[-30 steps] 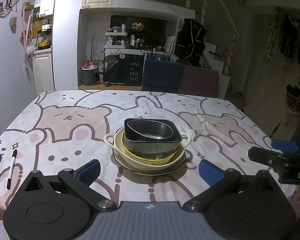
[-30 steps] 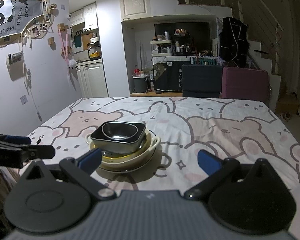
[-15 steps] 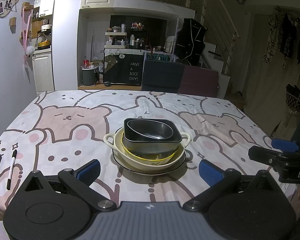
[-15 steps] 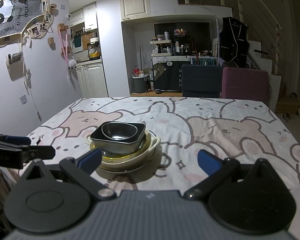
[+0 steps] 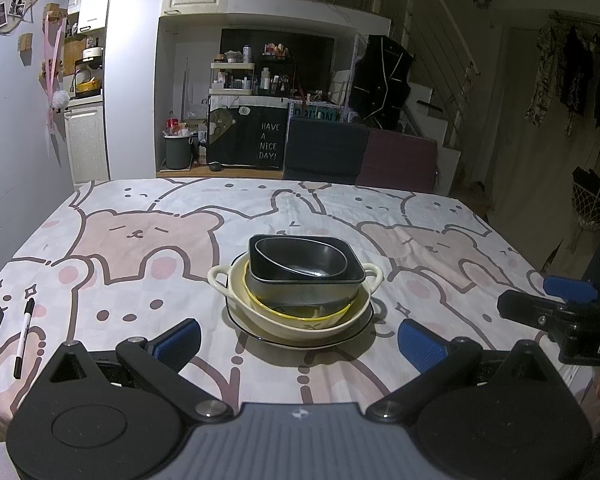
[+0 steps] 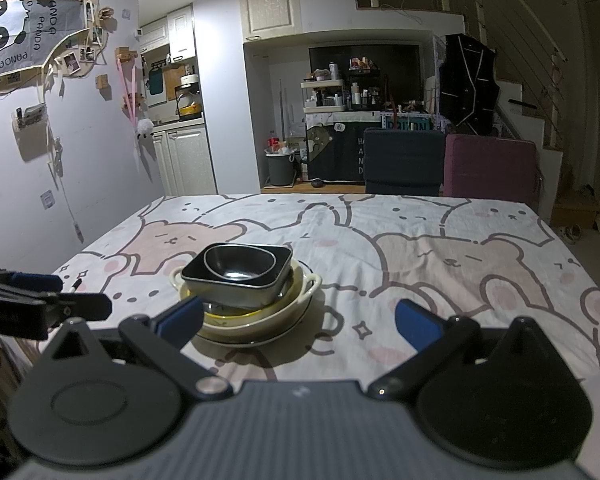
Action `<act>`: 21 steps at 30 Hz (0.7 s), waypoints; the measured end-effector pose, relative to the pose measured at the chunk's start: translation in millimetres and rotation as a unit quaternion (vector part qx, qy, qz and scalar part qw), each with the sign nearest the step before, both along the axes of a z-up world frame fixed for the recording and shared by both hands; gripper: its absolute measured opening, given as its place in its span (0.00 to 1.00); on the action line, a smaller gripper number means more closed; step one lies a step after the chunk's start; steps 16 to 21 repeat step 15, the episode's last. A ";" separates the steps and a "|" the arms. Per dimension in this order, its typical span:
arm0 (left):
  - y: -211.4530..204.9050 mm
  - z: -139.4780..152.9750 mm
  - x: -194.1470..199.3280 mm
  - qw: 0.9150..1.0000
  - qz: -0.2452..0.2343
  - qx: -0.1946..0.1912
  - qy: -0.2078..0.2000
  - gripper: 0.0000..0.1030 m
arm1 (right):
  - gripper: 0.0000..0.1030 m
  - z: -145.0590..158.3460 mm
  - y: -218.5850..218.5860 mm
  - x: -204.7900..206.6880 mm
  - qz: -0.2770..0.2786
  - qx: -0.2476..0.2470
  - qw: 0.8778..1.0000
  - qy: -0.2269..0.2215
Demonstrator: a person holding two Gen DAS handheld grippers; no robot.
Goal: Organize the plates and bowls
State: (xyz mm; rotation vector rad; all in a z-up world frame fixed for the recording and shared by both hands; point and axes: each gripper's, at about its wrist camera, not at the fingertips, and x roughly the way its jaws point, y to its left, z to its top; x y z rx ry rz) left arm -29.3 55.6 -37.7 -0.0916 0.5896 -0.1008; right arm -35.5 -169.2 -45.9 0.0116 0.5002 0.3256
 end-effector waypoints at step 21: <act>0.0 -2.5 0.8 1.000 -0.004 -0.007 0.000 1.00 | 1.00 0.3 -0.3 -0.3 0.000 0.000 1.000 0.000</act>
